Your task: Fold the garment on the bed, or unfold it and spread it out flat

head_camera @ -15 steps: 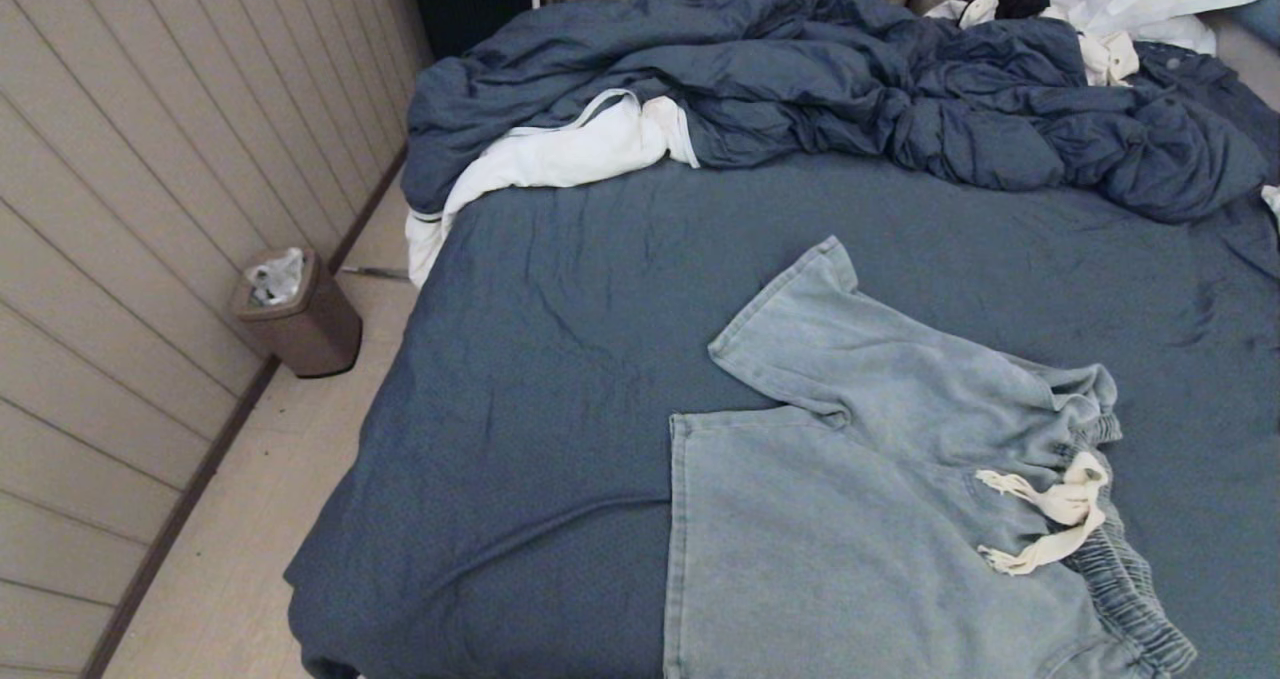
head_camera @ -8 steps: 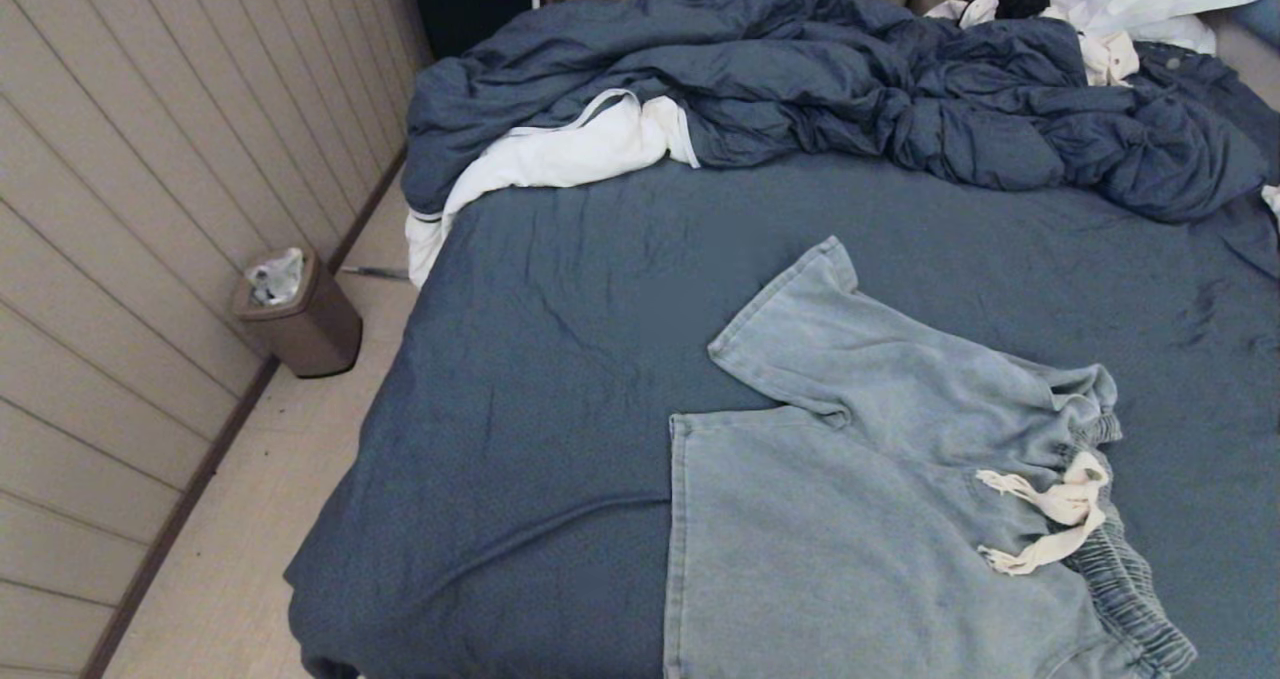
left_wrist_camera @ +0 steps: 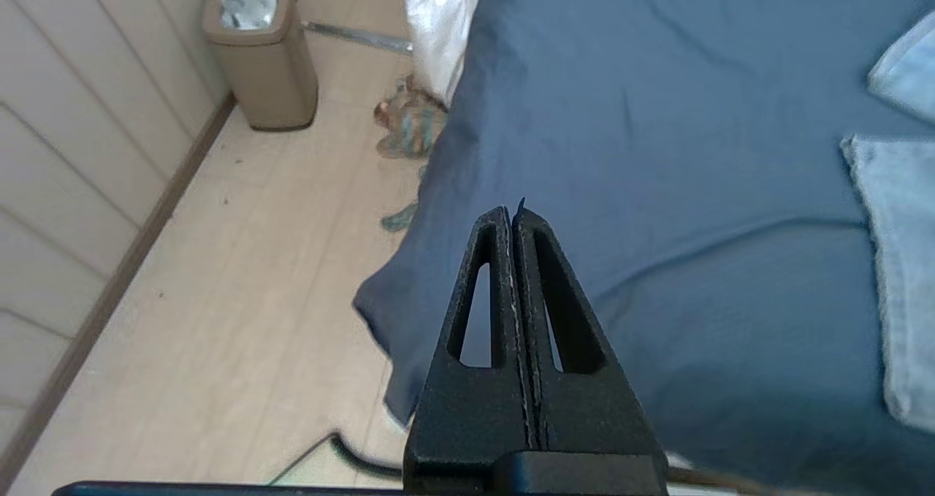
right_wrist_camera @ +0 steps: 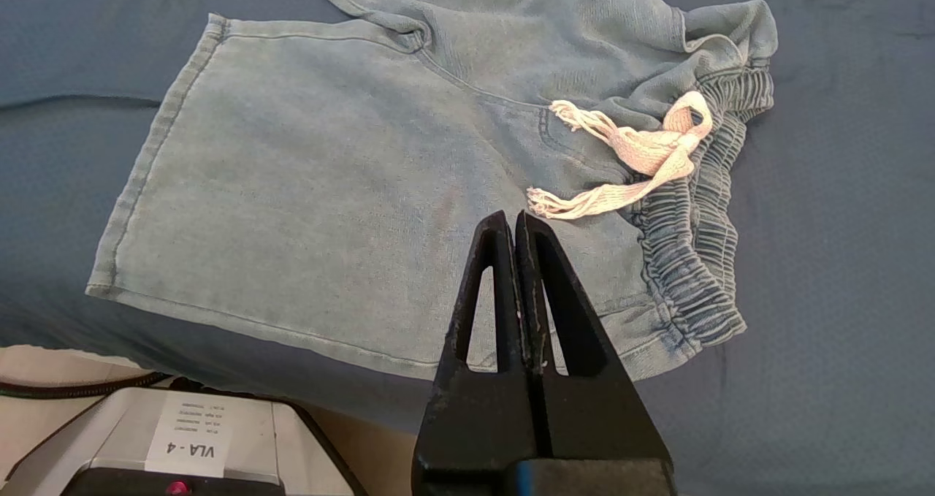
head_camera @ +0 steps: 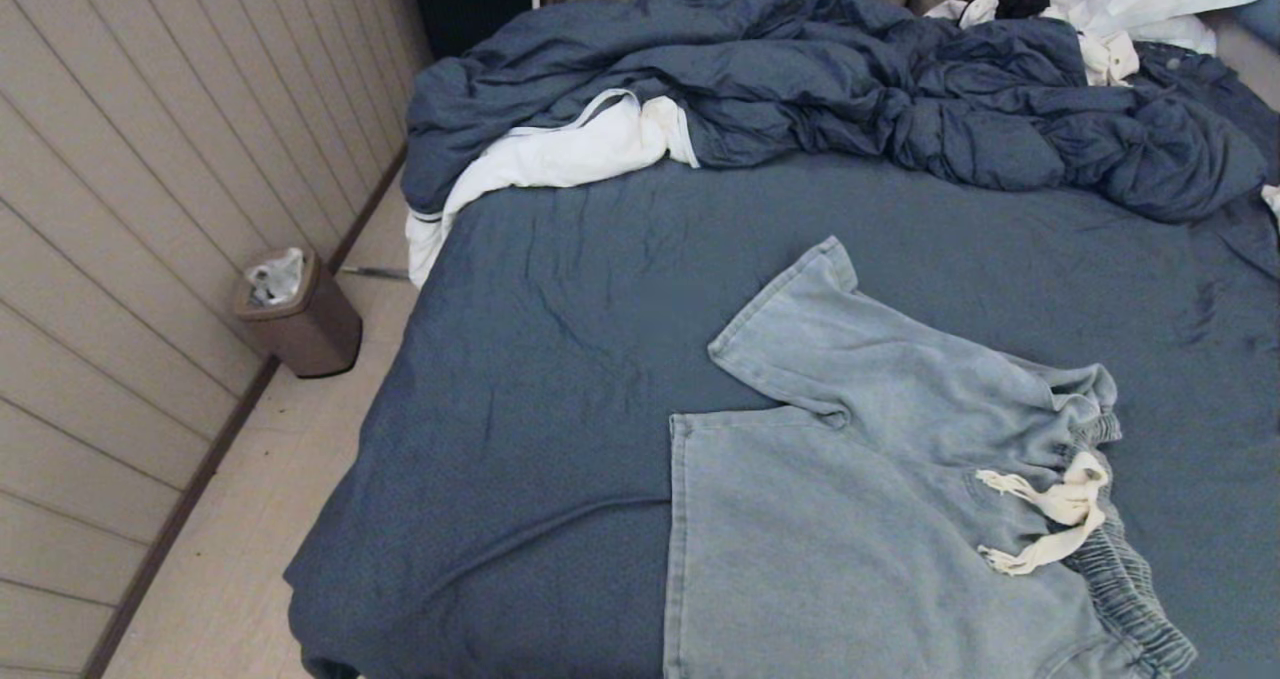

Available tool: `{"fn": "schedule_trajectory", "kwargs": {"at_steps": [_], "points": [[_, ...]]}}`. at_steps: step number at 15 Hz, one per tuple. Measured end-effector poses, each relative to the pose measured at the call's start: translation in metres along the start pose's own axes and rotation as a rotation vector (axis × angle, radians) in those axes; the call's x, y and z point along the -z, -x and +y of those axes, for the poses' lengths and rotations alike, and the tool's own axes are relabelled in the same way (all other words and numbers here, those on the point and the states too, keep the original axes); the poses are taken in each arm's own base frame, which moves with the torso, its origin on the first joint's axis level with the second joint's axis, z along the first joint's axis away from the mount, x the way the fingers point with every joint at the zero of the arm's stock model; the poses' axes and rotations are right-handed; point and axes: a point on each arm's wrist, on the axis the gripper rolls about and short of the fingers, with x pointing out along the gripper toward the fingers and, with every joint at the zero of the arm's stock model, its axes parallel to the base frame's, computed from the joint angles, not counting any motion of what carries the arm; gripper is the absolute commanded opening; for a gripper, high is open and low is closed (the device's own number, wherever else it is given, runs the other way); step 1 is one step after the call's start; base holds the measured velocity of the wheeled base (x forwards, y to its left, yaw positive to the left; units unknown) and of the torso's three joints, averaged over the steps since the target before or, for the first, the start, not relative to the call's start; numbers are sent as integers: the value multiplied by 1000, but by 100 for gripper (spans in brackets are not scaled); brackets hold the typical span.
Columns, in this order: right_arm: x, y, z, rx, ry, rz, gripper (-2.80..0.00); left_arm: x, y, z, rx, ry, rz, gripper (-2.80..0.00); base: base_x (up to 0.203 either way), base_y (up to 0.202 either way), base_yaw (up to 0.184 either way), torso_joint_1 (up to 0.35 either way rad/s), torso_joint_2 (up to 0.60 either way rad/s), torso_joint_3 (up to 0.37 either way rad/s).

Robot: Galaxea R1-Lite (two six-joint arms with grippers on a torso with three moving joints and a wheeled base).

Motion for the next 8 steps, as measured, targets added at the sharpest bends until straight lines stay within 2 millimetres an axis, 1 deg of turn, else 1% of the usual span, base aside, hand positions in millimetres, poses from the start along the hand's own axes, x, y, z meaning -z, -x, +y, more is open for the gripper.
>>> {"fn": "schedule_trajectory", "kwargs": {"at_steps": [4, 8], "points": [[0, 0, 0, -1, -1, 0, -280, 2, 0, 0, 2, -1, 18, -280, 0, 0, 0, 0, 0, 0], [0, 0, 0, 2, -2, -2, -280, 2, 0, 0, 4, 38, 14, -280, 0, 0, 0, 0, 0, 0]]}}
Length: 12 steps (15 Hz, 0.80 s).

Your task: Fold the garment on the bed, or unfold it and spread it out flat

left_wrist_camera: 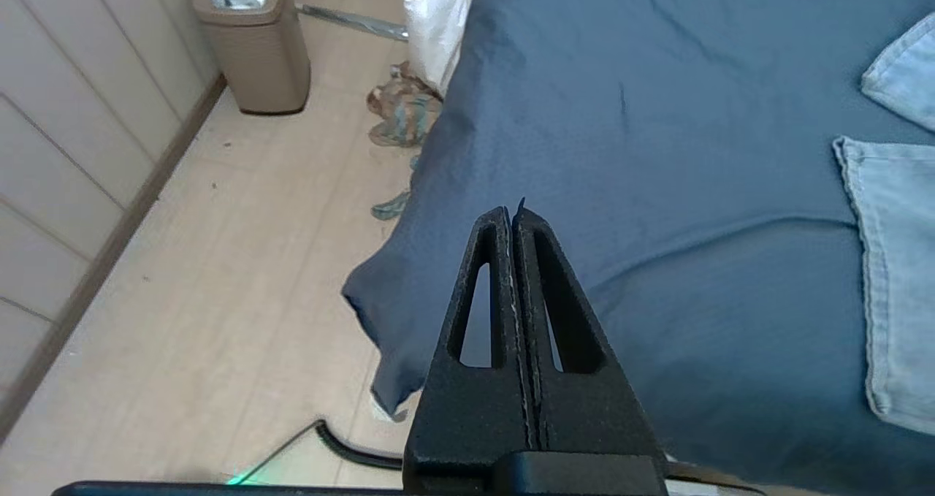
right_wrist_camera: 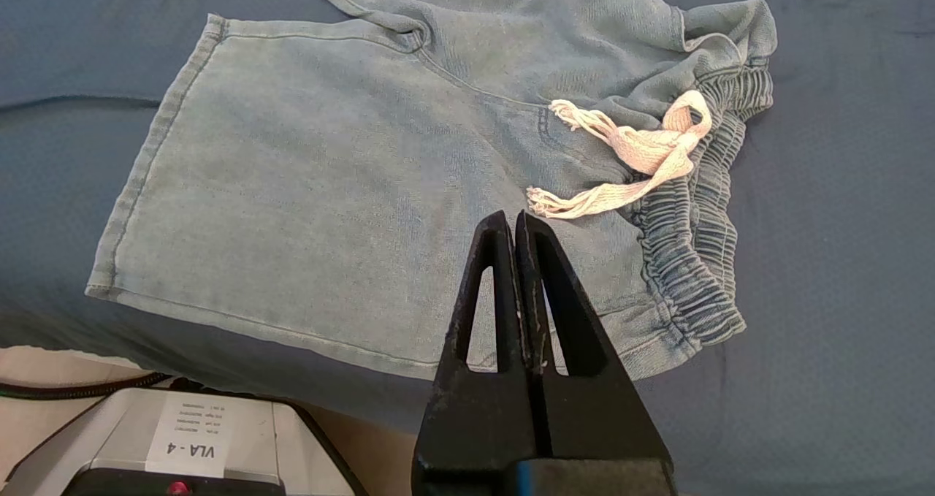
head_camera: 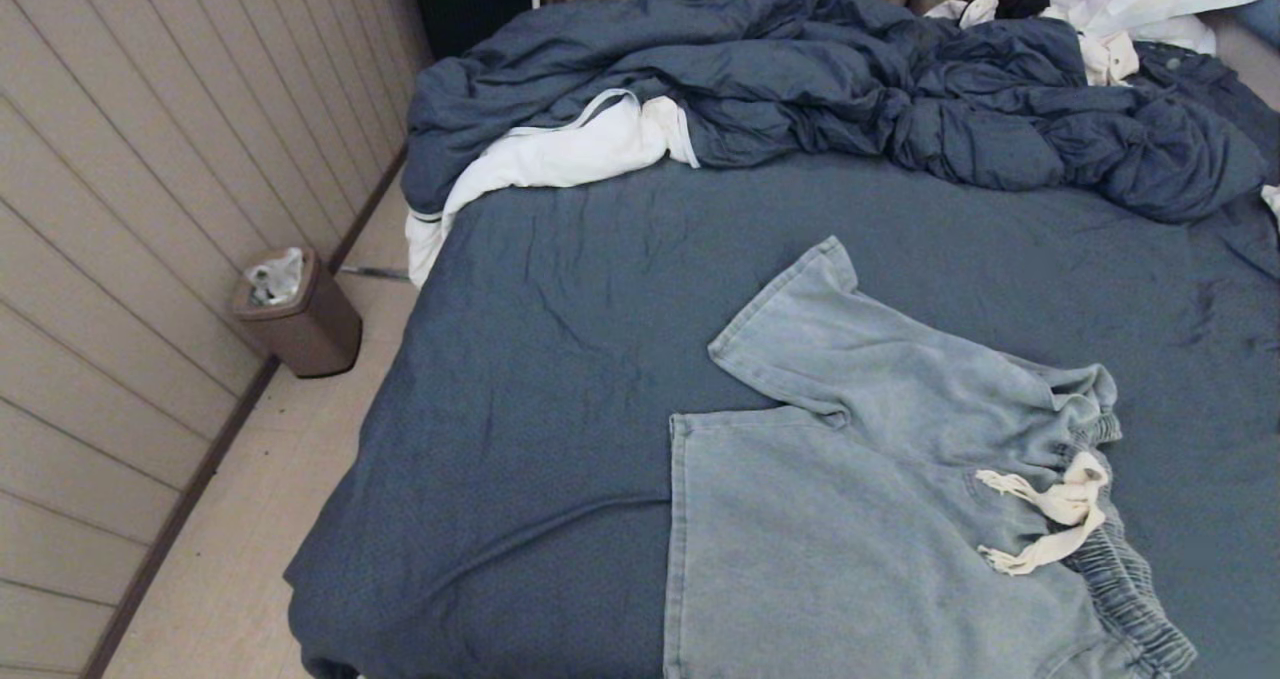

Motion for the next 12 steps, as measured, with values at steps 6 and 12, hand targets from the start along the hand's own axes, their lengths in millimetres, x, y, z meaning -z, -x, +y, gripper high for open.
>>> {"fn": "schedule_trajectory", "kwargs": {"at_steps": [6, 12], "points": [[0, 0, 0, 3, -1, -3, -280, 0, 0, 0, 2, 1, 1, -280, 0, 0, 0, 0, 0, 0], [0, 0, 0, 4, -1, -2, -280, 0, 0, 0, 3, -1, 1, -280, 0, 0, 0, 0, 0, 0]]}}
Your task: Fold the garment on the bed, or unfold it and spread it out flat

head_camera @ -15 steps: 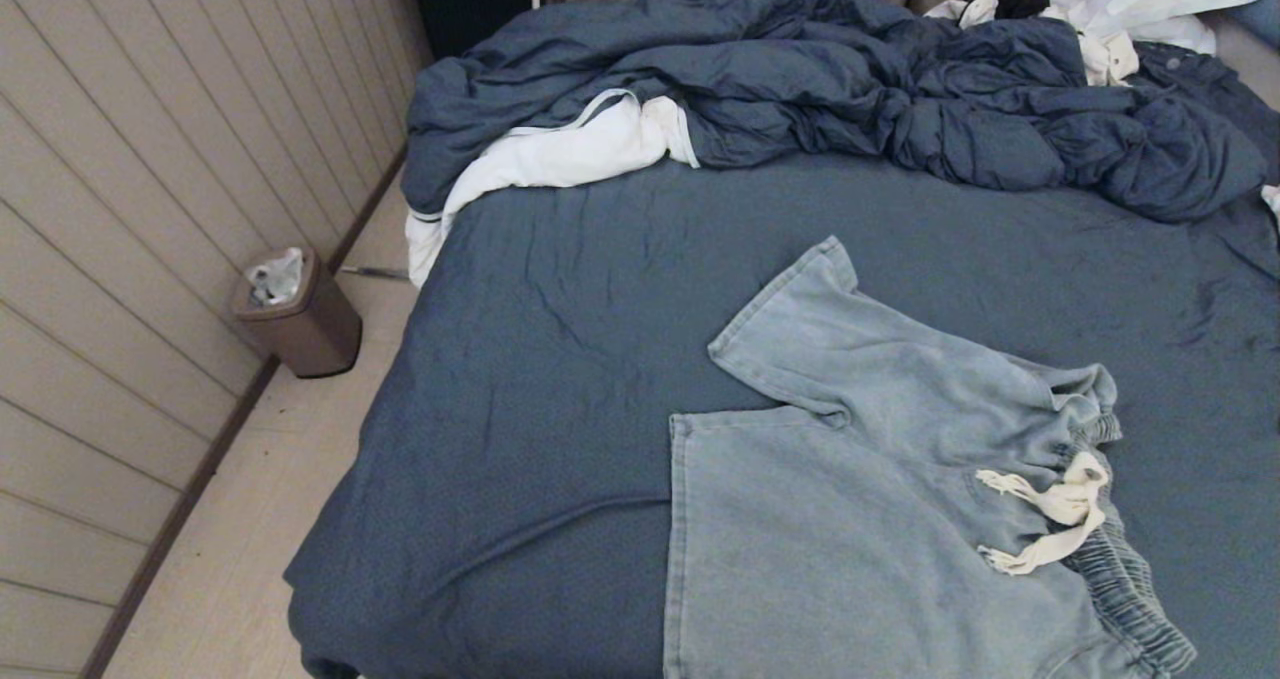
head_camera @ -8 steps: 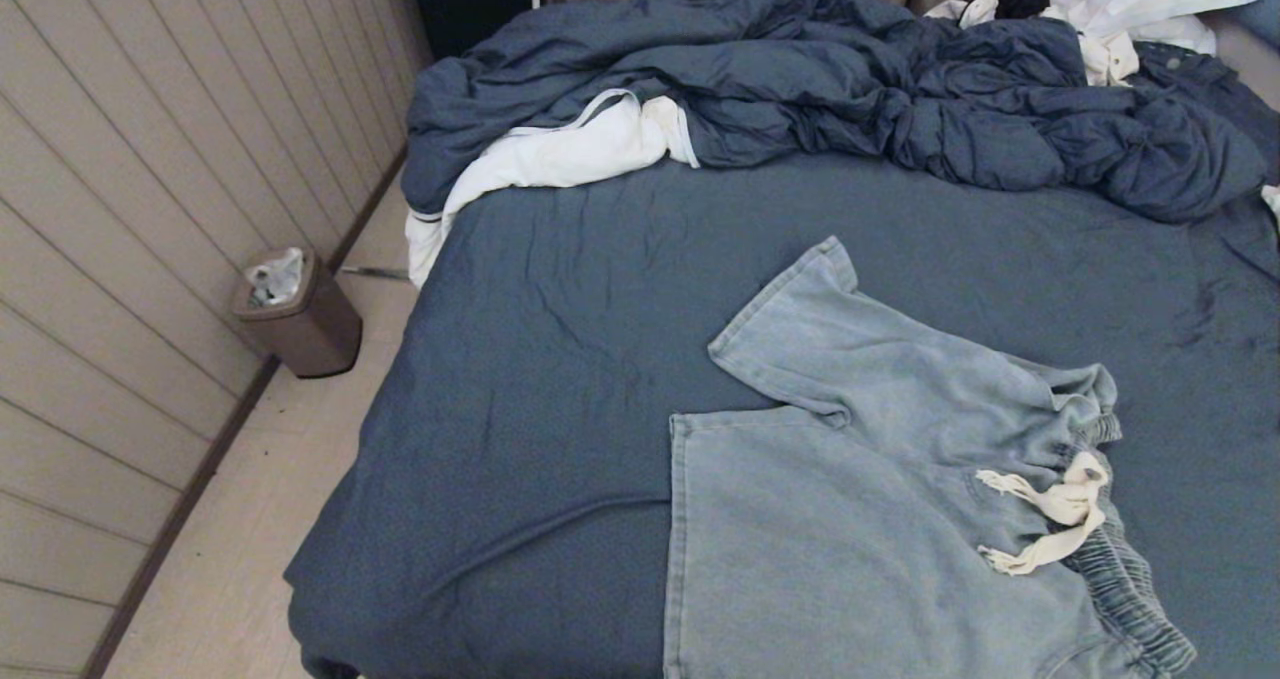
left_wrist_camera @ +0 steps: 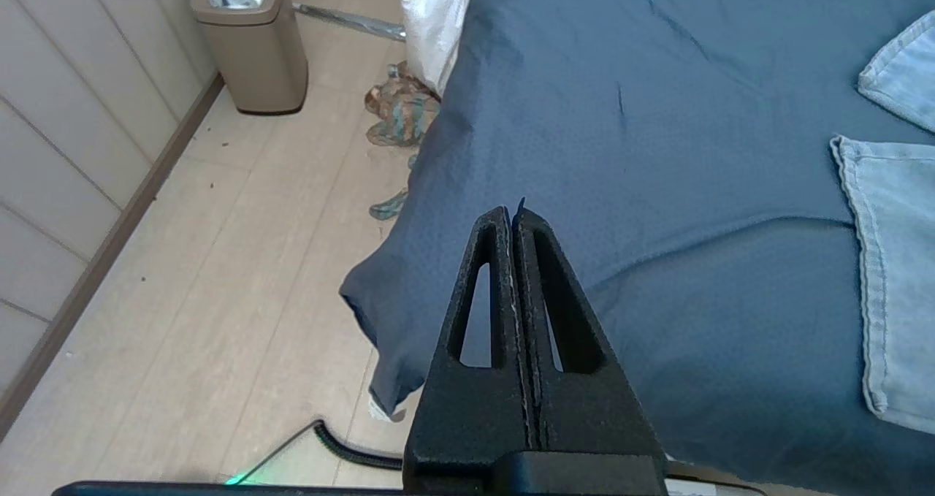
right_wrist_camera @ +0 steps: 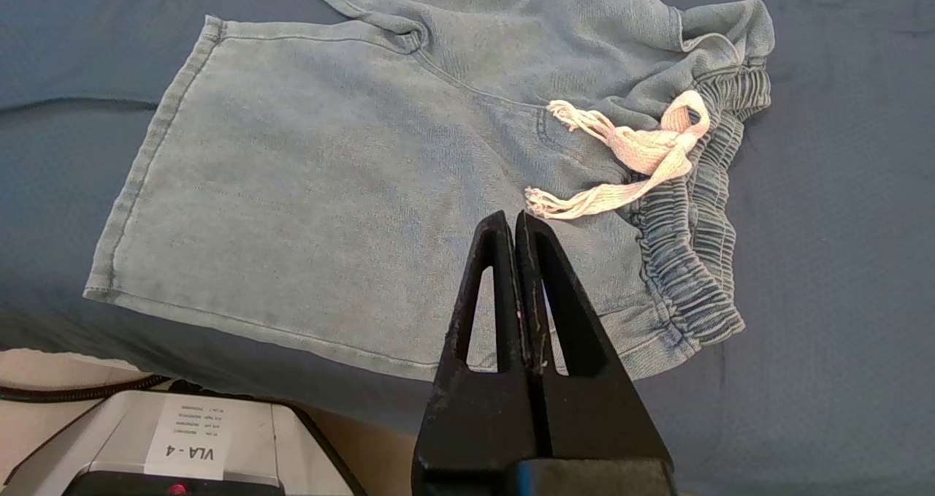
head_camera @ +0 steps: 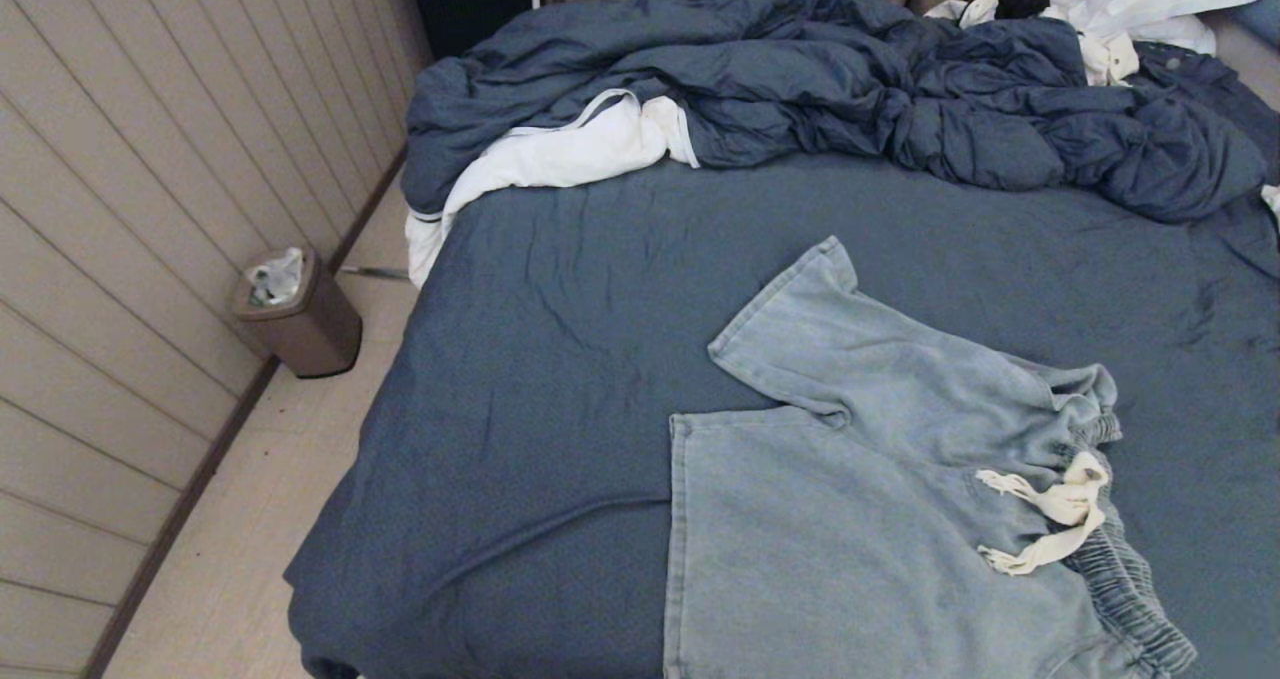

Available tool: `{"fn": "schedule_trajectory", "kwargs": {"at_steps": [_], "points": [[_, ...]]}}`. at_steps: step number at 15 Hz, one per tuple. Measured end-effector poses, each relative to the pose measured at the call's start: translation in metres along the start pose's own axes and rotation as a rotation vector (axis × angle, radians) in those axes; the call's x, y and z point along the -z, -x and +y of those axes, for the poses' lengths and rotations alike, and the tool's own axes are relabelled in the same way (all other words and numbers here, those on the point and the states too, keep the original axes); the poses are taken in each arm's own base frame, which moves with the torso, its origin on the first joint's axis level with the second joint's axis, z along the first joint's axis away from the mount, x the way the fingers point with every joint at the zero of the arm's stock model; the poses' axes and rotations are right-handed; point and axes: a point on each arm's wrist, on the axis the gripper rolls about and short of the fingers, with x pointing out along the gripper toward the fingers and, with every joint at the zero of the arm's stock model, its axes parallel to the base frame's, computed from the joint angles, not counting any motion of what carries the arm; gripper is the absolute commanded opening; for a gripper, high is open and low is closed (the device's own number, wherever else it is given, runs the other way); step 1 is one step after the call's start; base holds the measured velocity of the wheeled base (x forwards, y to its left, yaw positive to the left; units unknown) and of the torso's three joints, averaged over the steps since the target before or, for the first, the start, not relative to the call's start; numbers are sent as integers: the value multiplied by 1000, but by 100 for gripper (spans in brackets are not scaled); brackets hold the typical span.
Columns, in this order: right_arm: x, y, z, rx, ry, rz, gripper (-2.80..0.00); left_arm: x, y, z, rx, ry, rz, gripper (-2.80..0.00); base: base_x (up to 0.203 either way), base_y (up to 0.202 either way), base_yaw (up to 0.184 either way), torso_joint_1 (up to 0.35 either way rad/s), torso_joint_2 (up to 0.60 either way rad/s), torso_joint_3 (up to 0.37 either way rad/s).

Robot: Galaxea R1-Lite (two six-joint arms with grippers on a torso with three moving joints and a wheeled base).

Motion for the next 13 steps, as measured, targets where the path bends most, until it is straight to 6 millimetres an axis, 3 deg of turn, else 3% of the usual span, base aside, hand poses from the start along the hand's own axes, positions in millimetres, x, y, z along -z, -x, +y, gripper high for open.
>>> {"fn": "schedule_trajectory", "kwargs": {"at_steps": [13], "points": [[0, 0, 0, 0, 0, 0, -280, 0, 0, 0, 0, 0, 0, -280, 0, 0, 0, 0, 0, 0]]}}
